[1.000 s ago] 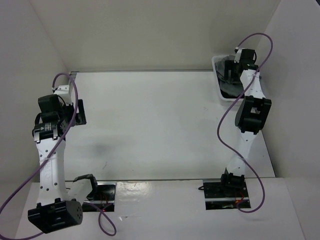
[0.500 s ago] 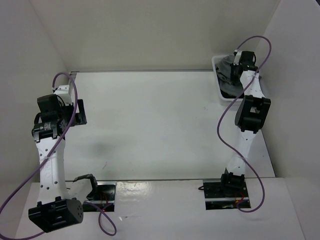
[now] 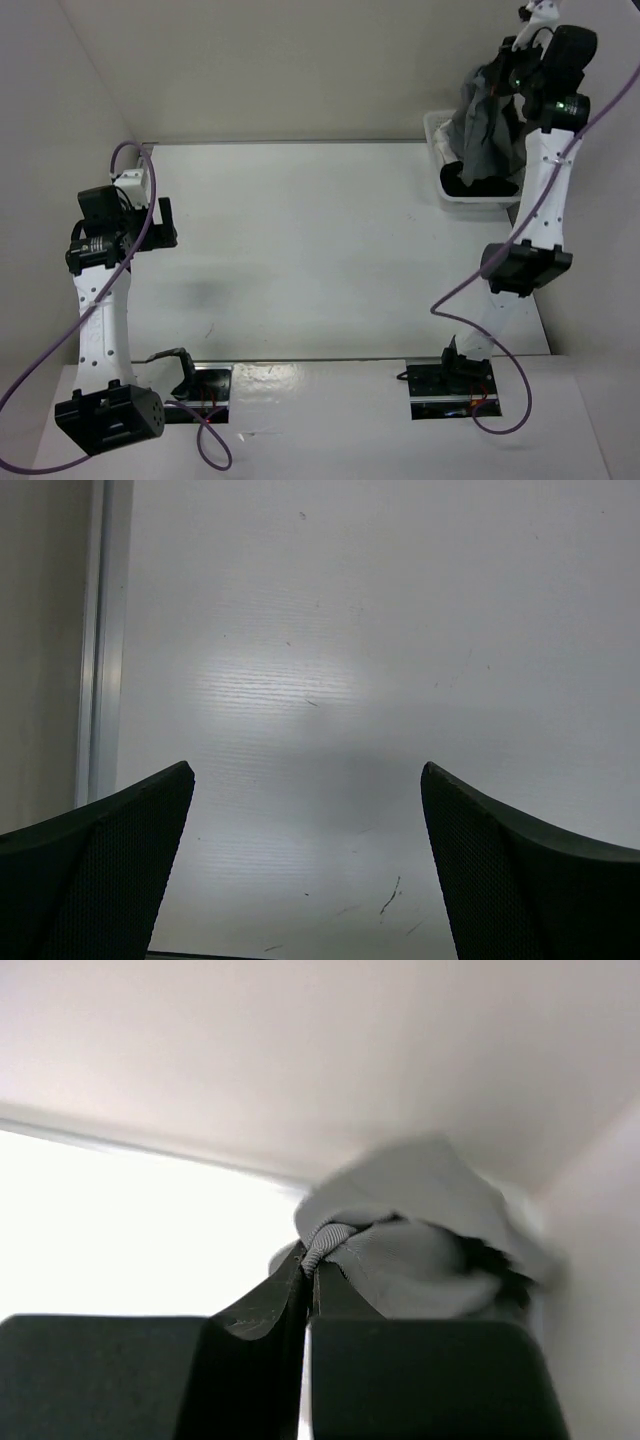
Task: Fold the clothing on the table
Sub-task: Move the skirt to the center of the board, then flatten the skirt out
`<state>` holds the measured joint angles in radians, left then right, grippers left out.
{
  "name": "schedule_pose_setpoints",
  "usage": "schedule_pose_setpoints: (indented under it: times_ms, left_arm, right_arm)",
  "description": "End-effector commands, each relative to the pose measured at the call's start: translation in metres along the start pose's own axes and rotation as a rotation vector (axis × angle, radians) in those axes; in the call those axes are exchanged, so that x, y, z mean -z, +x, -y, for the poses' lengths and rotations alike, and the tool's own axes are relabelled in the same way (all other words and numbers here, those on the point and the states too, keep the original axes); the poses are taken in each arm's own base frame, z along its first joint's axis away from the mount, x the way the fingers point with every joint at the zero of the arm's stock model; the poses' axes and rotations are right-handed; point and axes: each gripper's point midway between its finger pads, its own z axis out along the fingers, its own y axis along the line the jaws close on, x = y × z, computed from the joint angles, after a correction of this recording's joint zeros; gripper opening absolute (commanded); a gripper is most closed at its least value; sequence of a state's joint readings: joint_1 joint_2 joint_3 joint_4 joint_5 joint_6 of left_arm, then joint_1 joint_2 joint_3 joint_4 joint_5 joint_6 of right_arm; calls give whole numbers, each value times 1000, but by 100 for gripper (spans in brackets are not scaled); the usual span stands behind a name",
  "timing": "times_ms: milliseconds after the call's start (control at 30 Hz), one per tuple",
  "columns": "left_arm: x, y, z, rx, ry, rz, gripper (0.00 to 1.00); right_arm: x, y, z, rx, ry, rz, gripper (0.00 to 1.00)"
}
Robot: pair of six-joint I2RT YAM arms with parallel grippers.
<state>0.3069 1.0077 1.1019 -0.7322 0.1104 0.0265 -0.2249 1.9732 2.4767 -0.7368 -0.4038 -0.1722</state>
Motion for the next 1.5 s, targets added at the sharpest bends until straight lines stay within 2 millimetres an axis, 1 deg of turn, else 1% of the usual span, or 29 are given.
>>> schedule_pose_setpoints:
  times_ms: [0,100,167,200,267,333,367,400,433,467,500,533,567,600,633,667,700,733,867,900,933,1067,1100,1167,1200,1233,1300,1333,1467]
  left_arm:
    - [6,-20,4,-21,30,62,100]
    - [6,-18,6,-19,40,54,100]
    - [9,-19,6,-30,39,64,100]
    - [9,-20,7,-31,48,65,100]
    - [10,-17,7,-31,48,65,100]
    - [10,-17,9,-31,57,66,100]
    - [13,-18,9,-32,56,75,100]
    - [10,-15,9,-31,57,65,100]
    - [13,-16,12,-33,70,77,100]
    - [11,-12,14,-31,82,66,100]
    - [14,-13,14,-42,80,77,100]
    - [12,-9,16,-40,92,68,100]
    - [12,-9,18,-53,105,70,100]
    - [10,-6,20,-72,114,60,100]
    - [10,-6,22,-72,127,62,100]
    - [10,-6,26,-93,138,62,100]
    - [10,-6,28,-108,145,63,100]
    - [10,-6,32,-116,156,63,100]
    - [13,-10,44,-147,224,71,100]
    - [15,-11,50,-154,248,71,100]
    - [13,-9,55,-172,269,64,100]
    - [7,-19,44,-134,203,56,100]
    - [9,-22,40,-120,175,61,100]
    - [12,-28,25,-45,129,76,100]
    - [14,-32,16,-21,95,86,100]
    - [15,-32,10,0,68,85,100]
    - [25,-33,-11,58,-30,111,100]
    - [28,-36,-18,78,-64,129,100]
    - [51,-28,-46,143,-201,178,100]
  right_arm:
    - [91,-91,-107,63,-306,217,0]
    - [118,-99,-164,88,-495,235,0]
    - [137,-99,-181,71,-591,238,0]
    - [141,-88,-195,47,-693,208,0]
    - [150,-80,-206,33,-771,194,0]
    - [147,-61,-210,7,-807,150,0]
    - [141,-54,-207,16,-787,143,2]
    - [121,-27,-197,-18,-728,77,14]
    - [111,-13,-191,-1,-687,58,80]
    - [107,-2,-184,11,-637,44,98]
    - [82,34,-164,-11,-509,-29,98]
    - [72,50,-152,-17,-437,-59,98]
    - [64,81,-146,-4,-387,-120,98]
    - [56,95,-137,11,-323,-153,98]
    - [48,113,-110,29,-144,-208,98]
    - [45,131,-110,67,-85,-253,98]
    - [46,142,-97,113,21,-303,98]
    - [48,151,-102,153,23,-338,98]
    - [75,163,-184,308,-266,-375,98]
    - [87,154,-210,353,-355,-327,98]
    - [99,161,-236,346,-509,-335,98]
    - [128,183,-280,341,-812,-376,98]
    - [133,195,-300,389,-875,-395,98]
    - [136,218,-315,501,-866,-462,98]
    - [149,230,-344,591,-926,-474,98]
    - [152,249,-356,640,-938,-516,98]
    - [154,268,-373,745,-939,-538,98]
    - [162,282,-393,798,-1003,-545,98]
    - [174,316,-433,939,-1112,-559,98]
